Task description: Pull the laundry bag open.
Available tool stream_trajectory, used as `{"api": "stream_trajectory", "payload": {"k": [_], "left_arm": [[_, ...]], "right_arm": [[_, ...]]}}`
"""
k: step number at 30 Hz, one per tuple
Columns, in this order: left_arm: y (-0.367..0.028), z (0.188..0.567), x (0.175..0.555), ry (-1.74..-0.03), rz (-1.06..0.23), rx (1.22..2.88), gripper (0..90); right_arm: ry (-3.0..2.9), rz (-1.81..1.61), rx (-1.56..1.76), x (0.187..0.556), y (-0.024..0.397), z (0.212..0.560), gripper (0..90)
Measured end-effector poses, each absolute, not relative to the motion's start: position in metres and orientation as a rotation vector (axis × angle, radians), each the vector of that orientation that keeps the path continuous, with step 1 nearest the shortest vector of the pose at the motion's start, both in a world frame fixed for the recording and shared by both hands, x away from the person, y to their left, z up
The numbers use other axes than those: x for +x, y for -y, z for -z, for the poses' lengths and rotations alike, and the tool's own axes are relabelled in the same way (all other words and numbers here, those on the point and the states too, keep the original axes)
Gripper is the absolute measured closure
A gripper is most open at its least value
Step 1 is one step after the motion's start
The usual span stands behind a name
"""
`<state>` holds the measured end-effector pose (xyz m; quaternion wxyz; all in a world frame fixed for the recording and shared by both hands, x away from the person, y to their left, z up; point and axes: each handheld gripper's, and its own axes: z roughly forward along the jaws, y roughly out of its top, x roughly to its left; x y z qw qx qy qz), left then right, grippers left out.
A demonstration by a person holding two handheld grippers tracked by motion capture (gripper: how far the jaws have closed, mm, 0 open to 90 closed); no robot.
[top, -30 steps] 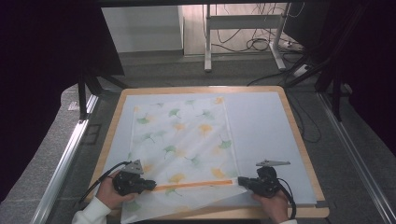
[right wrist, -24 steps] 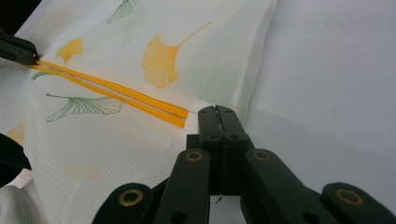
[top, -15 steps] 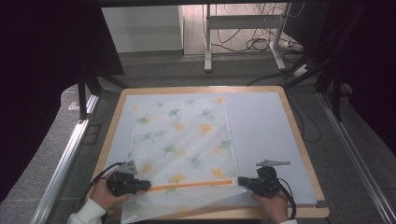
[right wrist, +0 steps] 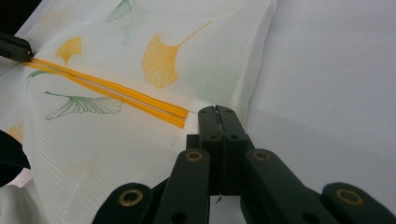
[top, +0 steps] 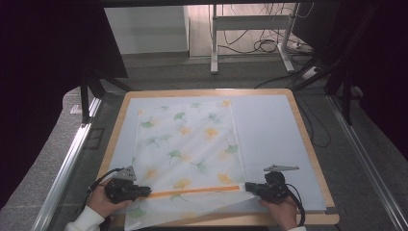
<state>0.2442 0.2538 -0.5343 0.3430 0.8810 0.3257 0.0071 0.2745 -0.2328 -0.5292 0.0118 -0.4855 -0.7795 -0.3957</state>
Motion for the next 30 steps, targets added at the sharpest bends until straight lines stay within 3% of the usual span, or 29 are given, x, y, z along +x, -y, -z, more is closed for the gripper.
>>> {"api": "stream_trajectory", "payload": {"k": [30], "left_arm": [[-0.266, 0.534, 0.243, -0.884, -0.036, 2.269, 85.0]], "right_arm": [[2.431, 1.236, -1.516, 0.274, 0.233, 0.529, 89.5]]}}
